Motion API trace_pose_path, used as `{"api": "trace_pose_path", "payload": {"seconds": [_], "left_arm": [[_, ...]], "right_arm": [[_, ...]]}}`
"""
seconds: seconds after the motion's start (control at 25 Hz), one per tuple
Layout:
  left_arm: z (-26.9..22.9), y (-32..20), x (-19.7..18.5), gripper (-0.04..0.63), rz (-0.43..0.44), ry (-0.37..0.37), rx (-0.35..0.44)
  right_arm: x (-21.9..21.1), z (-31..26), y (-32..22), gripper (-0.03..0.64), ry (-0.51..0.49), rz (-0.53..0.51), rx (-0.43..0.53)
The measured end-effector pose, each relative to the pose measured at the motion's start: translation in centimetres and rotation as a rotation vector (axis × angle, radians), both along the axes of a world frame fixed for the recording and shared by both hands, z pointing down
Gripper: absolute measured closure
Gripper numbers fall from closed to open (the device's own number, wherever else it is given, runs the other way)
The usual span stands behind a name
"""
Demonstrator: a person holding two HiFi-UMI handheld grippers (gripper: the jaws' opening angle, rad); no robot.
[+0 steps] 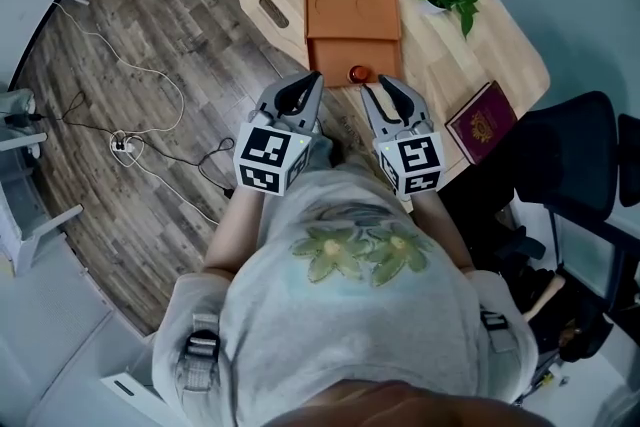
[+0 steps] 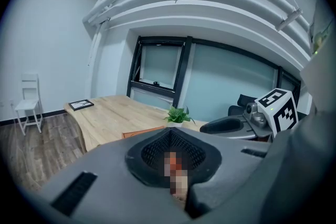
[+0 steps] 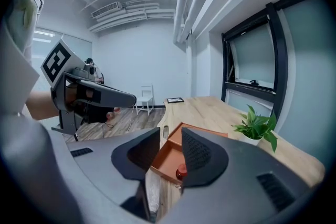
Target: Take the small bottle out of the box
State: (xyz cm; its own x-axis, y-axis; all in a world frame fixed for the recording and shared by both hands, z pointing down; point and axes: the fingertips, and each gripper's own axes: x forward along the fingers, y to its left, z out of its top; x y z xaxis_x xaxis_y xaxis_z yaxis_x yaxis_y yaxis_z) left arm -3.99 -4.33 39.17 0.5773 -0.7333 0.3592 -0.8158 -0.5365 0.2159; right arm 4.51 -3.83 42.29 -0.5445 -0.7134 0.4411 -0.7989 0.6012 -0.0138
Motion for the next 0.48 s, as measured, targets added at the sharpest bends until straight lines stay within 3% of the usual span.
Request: {"api": "trace_pose_path", "payload": {"seconds": [0.48], "left_arm": [[1.4,-2.5,-0.5,0.589,0.026,-0.016,-0.025]], "right_arm": [[-0.5,3.5,-1.9,0.466,0.037,0.018,-0.068]]}}
